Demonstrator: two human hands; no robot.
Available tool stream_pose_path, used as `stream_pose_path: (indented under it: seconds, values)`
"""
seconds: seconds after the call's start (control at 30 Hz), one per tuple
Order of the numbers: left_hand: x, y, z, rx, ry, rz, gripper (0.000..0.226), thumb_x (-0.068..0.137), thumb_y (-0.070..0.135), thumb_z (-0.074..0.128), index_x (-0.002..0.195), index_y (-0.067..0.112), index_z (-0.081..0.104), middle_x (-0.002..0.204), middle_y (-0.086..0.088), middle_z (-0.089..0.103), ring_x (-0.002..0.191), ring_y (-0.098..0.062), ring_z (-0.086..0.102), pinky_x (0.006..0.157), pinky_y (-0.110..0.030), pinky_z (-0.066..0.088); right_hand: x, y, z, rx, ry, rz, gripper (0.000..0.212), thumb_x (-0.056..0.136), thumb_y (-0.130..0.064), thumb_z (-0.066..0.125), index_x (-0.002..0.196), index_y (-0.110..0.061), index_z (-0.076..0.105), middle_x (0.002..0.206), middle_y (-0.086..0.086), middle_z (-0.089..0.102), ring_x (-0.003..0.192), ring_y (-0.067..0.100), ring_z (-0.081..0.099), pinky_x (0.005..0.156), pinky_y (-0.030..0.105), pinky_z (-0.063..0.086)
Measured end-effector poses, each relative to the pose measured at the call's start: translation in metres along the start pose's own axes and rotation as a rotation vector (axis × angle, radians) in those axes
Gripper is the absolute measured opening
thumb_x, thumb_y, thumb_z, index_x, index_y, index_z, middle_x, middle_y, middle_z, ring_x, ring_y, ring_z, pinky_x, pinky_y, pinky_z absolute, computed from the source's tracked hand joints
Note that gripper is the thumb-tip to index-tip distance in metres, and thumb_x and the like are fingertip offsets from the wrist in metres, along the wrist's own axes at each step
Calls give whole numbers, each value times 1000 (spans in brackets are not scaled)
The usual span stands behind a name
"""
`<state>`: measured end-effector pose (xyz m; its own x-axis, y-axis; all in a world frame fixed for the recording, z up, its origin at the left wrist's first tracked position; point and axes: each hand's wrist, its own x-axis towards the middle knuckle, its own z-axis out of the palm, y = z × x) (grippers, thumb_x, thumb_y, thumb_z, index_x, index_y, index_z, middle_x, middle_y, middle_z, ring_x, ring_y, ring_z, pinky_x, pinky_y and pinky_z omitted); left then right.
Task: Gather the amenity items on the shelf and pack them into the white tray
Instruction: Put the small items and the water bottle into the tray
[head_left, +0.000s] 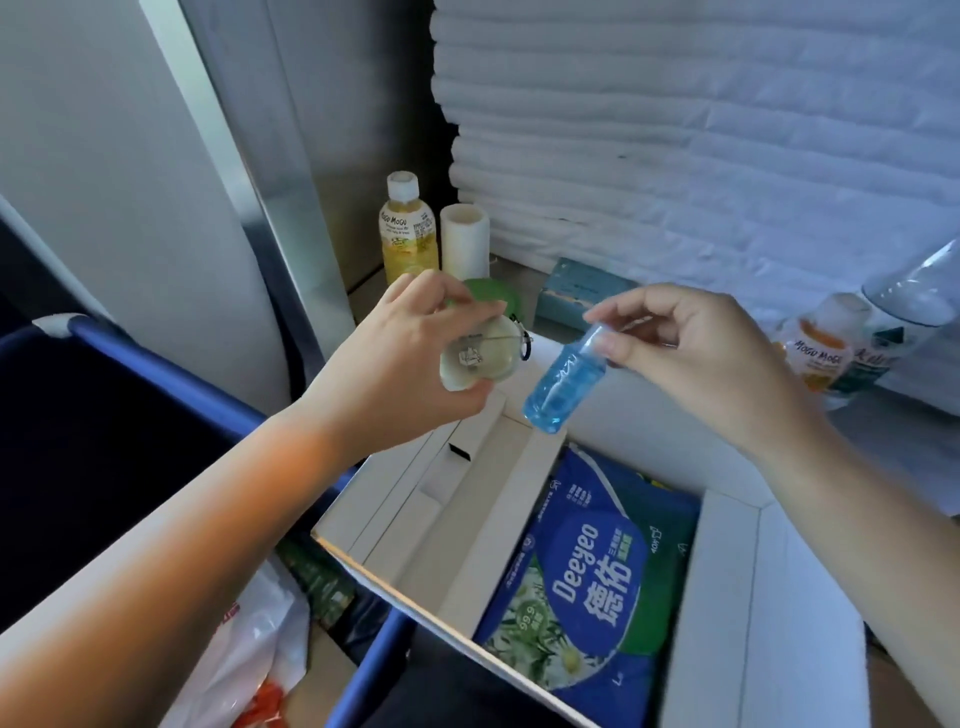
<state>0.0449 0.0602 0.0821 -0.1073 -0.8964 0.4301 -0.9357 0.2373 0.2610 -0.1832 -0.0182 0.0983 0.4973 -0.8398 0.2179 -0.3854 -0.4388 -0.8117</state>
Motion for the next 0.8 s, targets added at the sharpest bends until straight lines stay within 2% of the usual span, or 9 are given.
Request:
stream_pose_path:
  seconds: [0.1,0.2,0.3,0.4,0.53,0.63,0.73,0.8]
  values:
    - [-2,-1,1,-44,5,-24,60,74,33,72,130,21,55,113,-1,52,106,-7,35,92,-13,23,-6,3,8,8,-91,58,10,81,-28,71,88,-33,69,85,-12,71,76,7,69,80,32,54]
    - [-3,-2,4,-48,23,-29,63,74,31,75,131,19,53,116,-1,54,107,-14,40,91,-12,23,-9,4,21,-85,-181,94,9,78,-33,72,86,-35,68,82,-18,70,71,0,67,73,26,50]
    - [-4,-2,9,-62,41,-31,55,73,32,73,123,14,58,117,-1,57,108,-20,44,91,-14,28,-11,4,37,-109,-249,131,10,78,-31,74,85,-32,67,81,-17,69,70,3,66,73,27,52]
    - [-6,-3,15,-69,53,-28,53,74,31,73,122,13,59,119,-1,57,109,-21,44,91,-18,32,-13,5,47,-119,-287,151,11,77,-29,75,84,-32,67,81,-13,69,73,5,65,76,29,52]
    - [-4,-5,19,-104,42,-34,54,74,28,75,124,13,59,119,-1,56,110,-21,41,93,-16,28,-16,9,52,-92,-293,161,13,77,-26,76,82,-33,66,80,-14,69,73,1,63,71,21,49]
    - [-1,-5,20,-138,0,-24,56,73,25,76,125,13,58,119,-1,56,111,-22,41,95,-20,30,-18,14,58,-83,-349,185,14,77,-25,76,84,-32,67,84,-11,69,75,3,65,73,22,50]
    - [1,-5,22,-106,-20,20,55,73,22,77,124,12,59,118,-3,57,110,-24,42,97,-23,30,-20,19,66,-90,-392,182,14,76,-25,76,83,-31,67,84,-12,68,72,1,63,68,18,49]
    - [1,-5,25,-61,-33,60,52,73,21,76,122,11,60,116,-4,58,109,-25,43,96,-23,30,-21,23,72,-97,-406,184,14,76,-26,77,83,-31,66,83,-12,68,72,2,63,71,23,52]
